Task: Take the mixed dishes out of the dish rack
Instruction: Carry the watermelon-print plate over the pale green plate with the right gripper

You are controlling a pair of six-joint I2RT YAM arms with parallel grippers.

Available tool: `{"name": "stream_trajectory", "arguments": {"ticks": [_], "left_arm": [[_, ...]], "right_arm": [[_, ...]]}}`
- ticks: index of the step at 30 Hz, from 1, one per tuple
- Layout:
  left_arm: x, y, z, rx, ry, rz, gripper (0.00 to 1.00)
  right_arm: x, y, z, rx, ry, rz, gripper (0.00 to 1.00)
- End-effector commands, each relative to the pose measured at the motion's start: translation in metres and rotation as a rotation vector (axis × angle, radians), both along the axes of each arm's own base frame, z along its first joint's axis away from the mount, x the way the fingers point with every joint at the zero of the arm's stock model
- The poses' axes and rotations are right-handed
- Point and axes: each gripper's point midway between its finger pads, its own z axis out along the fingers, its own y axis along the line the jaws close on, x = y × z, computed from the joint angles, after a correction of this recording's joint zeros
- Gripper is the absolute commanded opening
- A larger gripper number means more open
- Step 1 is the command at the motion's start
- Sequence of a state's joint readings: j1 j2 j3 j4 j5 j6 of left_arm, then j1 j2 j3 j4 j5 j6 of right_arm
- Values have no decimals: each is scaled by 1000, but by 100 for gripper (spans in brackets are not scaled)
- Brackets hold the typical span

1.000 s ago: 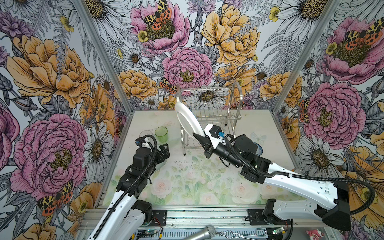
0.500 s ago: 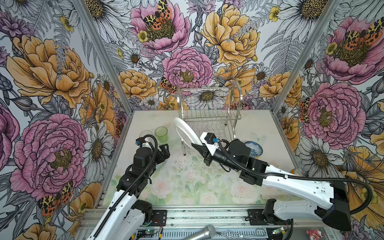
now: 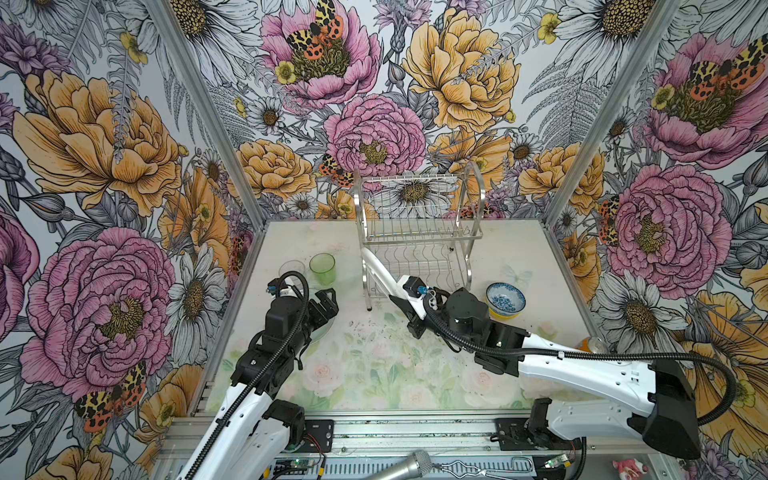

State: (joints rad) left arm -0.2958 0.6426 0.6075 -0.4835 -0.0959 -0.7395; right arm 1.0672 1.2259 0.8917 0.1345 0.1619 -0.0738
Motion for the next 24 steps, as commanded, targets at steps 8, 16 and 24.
{"name": "stream_trajectory", "arguments": {"ticks": [8,16,24], "left_arm": [[2,-38,27,-223,-9,-145,99],[-2,-49,53,-301,-38,-200,99],[1,-55,55,-364,-29,-225,99]], "right_arm": [[10,13,20,-81,-219,-125,0],[8,17,11,-138,-251,-148,0],[2,25,1,-196,-288,-158,0]]}}
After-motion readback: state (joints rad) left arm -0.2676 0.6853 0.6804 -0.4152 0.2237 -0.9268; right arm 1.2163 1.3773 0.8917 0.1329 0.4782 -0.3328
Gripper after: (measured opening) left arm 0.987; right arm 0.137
